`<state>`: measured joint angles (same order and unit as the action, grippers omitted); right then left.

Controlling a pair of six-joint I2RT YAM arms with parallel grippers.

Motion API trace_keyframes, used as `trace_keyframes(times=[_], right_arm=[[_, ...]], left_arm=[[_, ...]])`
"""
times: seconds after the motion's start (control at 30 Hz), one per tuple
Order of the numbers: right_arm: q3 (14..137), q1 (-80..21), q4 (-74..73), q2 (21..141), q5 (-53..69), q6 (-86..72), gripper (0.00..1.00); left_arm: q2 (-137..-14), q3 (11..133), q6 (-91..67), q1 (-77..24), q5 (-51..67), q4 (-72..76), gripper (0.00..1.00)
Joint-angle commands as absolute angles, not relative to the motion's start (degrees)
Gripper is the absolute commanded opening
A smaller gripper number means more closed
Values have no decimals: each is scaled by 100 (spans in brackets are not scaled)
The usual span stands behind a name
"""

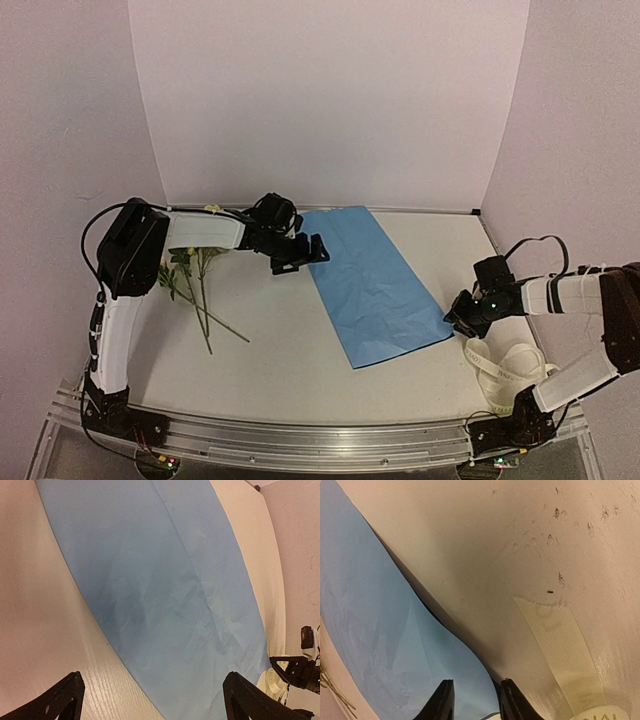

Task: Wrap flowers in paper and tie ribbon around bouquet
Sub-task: Pick up the corner of the folded wrapping paper from the center of the board.

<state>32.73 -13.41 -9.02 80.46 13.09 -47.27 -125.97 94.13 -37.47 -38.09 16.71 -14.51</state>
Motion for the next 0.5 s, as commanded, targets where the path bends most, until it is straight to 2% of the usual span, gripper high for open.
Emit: trace_keyframes(times=[0.0,0.17,0.47], right_arm=[[3286,-1318,-888,7989,1326,-4699,23],[3334,-1318,-896,7938,1418,-4719,1],[3766,-1493,-1146,7341,1505,-4443,0]], left_arm=[[-12652,9665,-3726,-3797,1600,-1433,100],[-12664,9683,-3760,-3797,1622,-1441,100],[-12512,9615,-4254,-3764,1710,-1437,100]])
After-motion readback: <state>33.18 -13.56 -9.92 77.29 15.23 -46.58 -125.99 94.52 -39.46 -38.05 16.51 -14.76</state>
